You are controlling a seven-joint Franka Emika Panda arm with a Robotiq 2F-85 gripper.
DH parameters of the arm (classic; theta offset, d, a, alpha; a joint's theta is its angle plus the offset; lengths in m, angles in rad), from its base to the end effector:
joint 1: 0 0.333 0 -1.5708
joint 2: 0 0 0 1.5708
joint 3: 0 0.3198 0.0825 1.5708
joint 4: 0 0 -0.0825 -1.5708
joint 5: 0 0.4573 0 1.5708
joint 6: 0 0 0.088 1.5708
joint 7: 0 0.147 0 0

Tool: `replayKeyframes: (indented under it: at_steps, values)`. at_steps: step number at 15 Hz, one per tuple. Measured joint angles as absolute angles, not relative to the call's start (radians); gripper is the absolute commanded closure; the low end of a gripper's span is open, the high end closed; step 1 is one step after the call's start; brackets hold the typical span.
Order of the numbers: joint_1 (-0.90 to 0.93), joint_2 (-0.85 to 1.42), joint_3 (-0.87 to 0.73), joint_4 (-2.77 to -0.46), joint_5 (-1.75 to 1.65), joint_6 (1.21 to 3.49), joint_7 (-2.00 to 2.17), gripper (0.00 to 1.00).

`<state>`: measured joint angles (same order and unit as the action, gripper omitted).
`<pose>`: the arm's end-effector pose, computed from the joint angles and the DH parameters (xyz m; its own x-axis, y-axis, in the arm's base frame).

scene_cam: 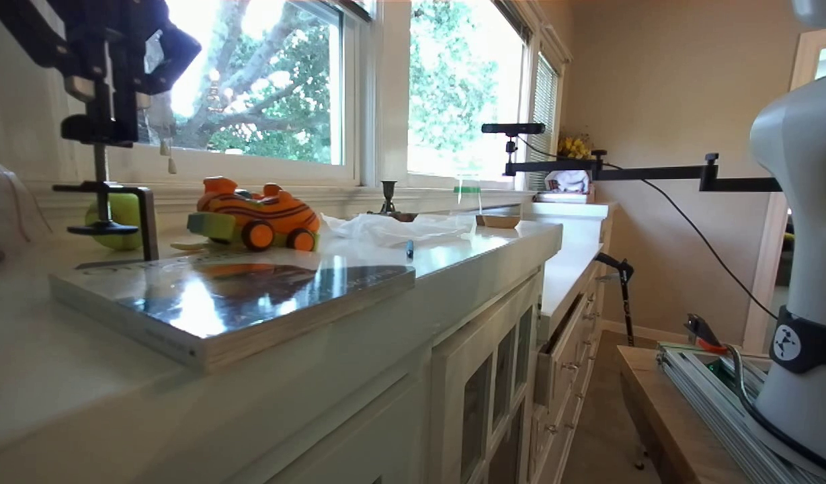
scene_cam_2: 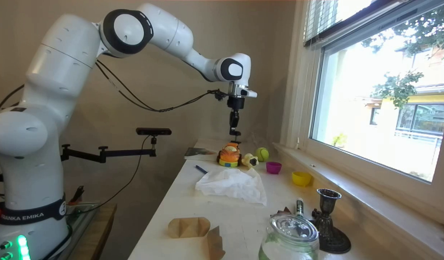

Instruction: Turn the screw of the black object in the left to the right

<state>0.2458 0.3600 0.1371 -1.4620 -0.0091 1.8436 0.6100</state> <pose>0.6947 0.2668 0.4266 0.9727 -0.2319 -0.0022 -0.2317 -0.9717 -0.0464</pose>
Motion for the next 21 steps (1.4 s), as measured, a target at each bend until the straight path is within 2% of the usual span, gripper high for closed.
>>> replayKeyframes:
  at_steps: [6,8,13,21]
  values:
    - [0.258,0.291,0.146,-1.463,0.0,1.844,0.61,0.11]
    - [0.26,0.252,0.148,-1.465,0.003,1.844,0.61,0.01]
    - [0.236,0.133,0.133,-1.529,0.005,1.843,0.609,0.0]
    - [0.143,-0.102,0.097,-1.795,-0.046,1.794,0.534,0.0]
